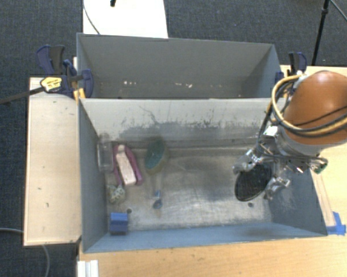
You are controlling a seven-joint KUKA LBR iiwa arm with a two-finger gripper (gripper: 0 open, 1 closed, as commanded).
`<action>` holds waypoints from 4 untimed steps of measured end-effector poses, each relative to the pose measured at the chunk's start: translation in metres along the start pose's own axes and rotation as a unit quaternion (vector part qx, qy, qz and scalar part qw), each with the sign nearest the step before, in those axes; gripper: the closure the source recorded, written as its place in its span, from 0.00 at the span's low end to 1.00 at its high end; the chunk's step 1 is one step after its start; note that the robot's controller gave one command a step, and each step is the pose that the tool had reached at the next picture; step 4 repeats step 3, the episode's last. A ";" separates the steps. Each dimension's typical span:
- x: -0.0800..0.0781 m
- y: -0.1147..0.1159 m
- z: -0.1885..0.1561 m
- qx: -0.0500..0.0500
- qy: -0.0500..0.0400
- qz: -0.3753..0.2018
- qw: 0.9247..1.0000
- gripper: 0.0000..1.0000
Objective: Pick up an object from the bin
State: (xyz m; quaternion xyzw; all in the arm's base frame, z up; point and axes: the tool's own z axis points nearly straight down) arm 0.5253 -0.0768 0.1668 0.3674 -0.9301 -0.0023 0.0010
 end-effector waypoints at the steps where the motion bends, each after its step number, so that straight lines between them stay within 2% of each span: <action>1: 0.000 -0.018 -0.080 0.007 -0.004 0.001 1.000 1.00; 2: 0.001 -0.016 -0.076 0.003 -0.002 0.001 1.000 0.00; 3: 0.032 -0.023 0.094 0.000 -0.003 -0.197 0.980 0.00; 4: 0.032 -0.023 0.094 0.000 -0.003 -0.197 0.980 0.00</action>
Offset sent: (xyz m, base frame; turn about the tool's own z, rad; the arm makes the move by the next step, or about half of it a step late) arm 0.0101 -0.0129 0.0753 -0.0021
